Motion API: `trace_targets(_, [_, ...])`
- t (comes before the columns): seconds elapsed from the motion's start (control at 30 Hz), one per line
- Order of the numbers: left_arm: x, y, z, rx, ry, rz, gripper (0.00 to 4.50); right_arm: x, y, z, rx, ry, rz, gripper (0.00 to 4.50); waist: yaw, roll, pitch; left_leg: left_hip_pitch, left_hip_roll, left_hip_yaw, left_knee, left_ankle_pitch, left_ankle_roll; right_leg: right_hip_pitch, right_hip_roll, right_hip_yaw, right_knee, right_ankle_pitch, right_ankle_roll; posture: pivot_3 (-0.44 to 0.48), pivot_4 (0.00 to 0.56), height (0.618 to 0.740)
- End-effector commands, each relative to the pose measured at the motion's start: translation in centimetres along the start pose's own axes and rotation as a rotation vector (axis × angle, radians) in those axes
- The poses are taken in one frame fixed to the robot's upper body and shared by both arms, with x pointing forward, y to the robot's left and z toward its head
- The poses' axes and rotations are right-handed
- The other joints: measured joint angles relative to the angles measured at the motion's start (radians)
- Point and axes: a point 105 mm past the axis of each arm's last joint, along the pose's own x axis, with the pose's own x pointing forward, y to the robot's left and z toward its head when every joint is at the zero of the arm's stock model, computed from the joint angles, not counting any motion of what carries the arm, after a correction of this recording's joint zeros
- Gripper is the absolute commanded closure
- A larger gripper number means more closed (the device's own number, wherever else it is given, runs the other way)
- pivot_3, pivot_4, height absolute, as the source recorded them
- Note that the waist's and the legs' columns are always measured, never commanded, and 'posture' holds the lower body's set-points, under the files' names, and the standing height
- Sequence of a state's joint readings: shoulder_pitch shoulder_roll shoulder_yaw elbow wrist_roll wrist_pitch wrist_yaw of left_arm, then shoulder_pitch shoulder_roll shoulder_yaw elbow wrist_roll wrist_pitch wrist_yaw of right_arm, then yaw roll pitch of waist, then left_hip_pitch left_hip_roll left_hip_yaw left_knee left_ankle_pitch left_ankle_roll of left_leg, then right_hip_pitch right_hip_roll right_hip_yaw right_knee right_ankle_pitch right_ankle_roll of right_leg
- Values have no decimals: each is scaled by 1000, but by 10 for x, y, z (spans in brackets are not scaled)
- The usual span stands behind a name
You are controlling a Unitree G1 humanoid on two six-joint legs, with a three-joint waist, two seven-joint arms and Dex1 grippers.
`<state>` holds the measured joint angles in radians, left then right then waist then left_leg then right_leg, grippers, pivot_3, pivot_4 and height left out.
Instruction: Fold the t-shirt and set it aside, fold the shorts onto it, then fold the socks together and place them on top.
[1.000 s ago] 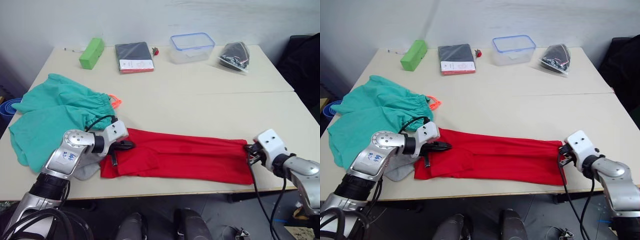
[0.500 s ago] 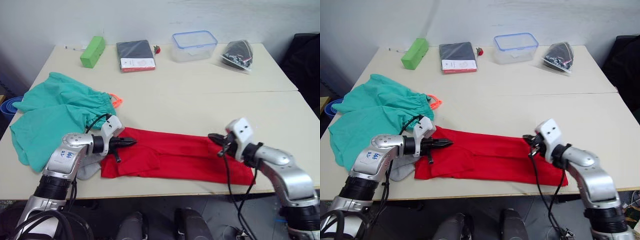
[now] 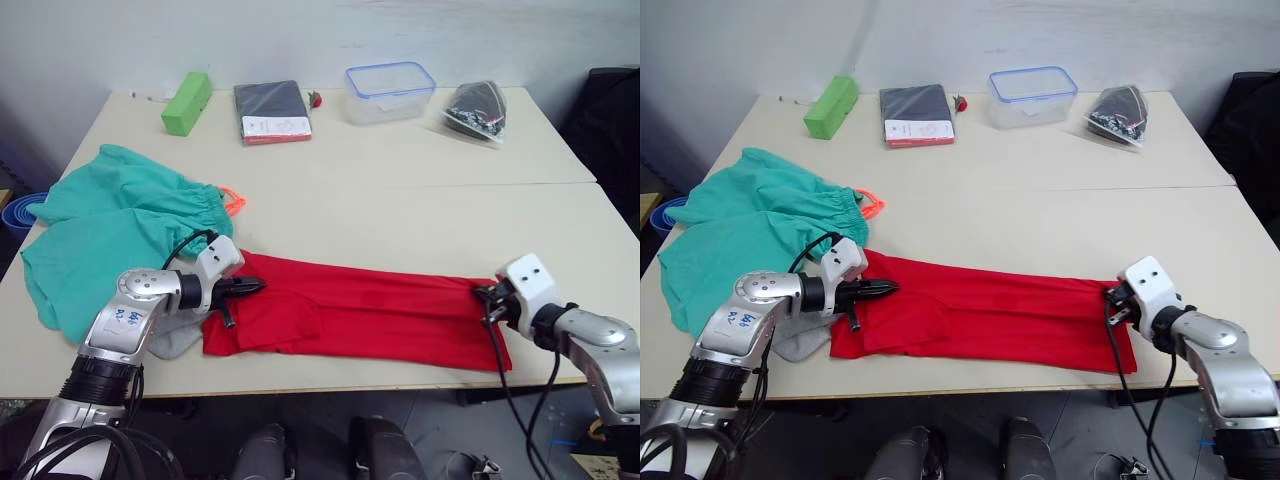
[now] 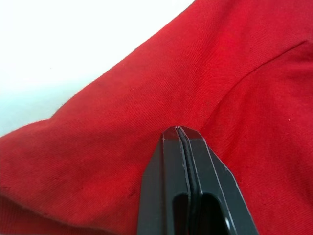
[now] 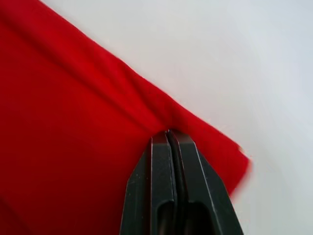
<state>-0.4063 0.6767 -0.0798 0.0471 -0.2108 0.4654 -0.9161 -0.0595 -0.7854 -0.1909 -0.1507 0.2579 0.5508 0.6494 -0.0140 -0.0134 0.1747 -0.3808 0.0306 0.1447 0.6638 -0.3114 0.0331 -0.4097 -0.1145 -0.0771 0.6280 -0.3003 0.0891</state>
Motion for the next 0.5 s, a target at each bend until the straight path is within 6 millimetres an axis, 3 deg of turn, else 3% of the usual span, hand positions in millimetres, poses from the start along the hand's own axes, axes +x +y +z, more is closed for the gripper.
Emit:
trace_targets(0.03, [-3, 2, -5, -3, 24, 12, 4500, -15, -7, 23, -23, -64, 54, 4469, -1, 1, 0, 0, 0, 0, 0, 0, 0, 0, 0, 0, 0, 0, 0, 0, 150, 740])
trace_targets(0.17, [-9, 2, 11, 8, -31, -1, 4500, -25, -2, 45, -81, -93, 179, 4469, -2, 1, 0, 0, 0, 0, 0, 0, 0, 0, 0, 0, 0, 0, 0, 0, 150, 740])
trace_targets(0.27, [-15, -1, 27, 19, -74, -40, 3948, -29, -1, 52, -137, -65, 272, 4500, -1, 0, 1, 0, 0, 0, 0, 0, 0, -1, 0, 0, 0, 0, 0, 0, 150, 740])
trace_targets(0.37, [-23, -8, 48, 73, -94, -120, 3021, -29, -2, 54, -192, -18, 364, 3881, 0, -1, 2, -1, 0, 0, 0, 0, 0, -1, 0, -1, 0, 0, 0, 0, 150, 740])
trace_targets(0.5, [-25, 3, 63, 147, -61, -136, 1739, -21, -6, 49, -264, 61, 441, 2528, 5, -1, 2, -2, 0, 0, 1, 0, 0, -1, 0, -1, -1, 0, 0, 0, 150, 740])
